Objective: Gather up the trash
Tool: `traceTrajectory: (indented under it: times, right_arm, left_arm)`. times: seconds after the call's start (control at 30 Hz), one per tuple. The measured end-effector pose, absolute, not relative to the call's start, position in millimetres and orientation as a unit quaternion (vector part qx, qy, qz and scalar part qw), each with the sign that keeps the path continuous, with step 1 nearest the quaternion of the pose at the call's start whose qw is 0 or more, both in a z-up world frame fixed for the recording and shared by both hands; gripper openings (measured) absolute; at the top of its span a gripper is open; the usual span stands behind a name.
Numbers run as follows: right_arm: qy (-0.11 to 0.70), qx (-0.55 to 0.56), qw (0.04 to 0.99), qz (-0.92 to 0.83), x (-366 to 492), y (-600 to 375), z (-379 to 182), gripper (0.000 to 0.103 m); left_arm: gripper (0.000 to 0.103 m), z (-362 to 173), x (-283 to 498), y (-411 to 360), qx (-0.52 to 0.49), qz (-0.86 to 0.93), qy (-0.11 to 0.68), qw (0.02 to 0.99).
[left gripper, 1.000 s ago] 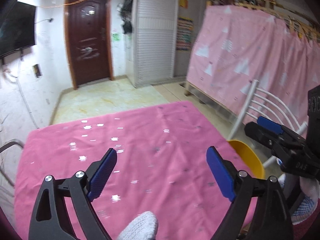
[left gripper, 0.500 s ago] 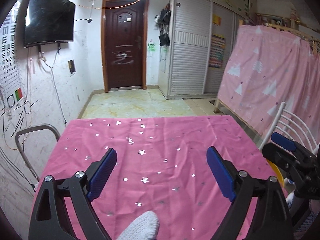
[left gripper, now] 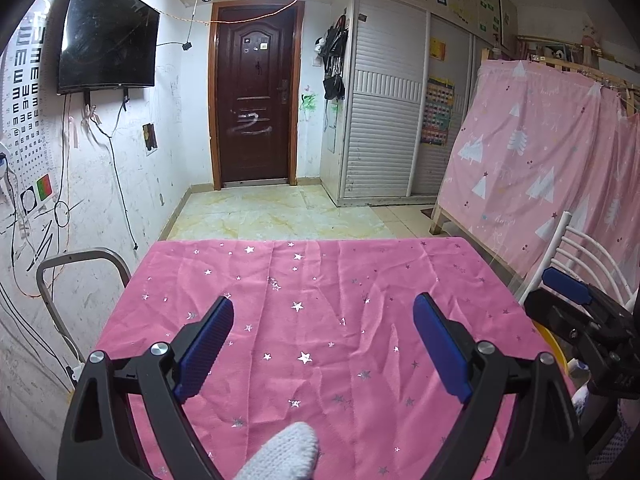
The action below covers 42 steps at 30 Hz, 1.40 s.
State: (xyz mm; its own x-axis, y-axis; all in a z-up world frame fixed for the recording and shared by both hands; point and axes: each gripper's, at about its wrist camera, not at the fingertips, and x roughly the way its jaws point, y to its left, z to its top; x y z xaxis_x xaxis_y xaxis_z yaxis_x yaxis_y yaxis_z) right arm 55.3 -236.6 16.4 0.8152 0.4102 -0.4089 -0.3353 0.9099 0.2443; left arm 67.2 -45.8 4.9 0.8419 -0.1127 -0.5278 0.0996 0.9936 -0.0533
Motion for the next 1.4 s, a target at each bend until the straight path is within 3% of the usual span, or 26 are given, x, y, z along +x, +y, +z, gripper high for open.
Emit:
traceTrajectory:
  times: [1.4]
  right_arm:
    - [0.234,0.075,0.949,0.197,53.0,-234.5,15.9,0.097]
  left_arm:
    - [0.083,-1.1,68.2,-50.3,-0.003,-0.055,0.281,0.958]
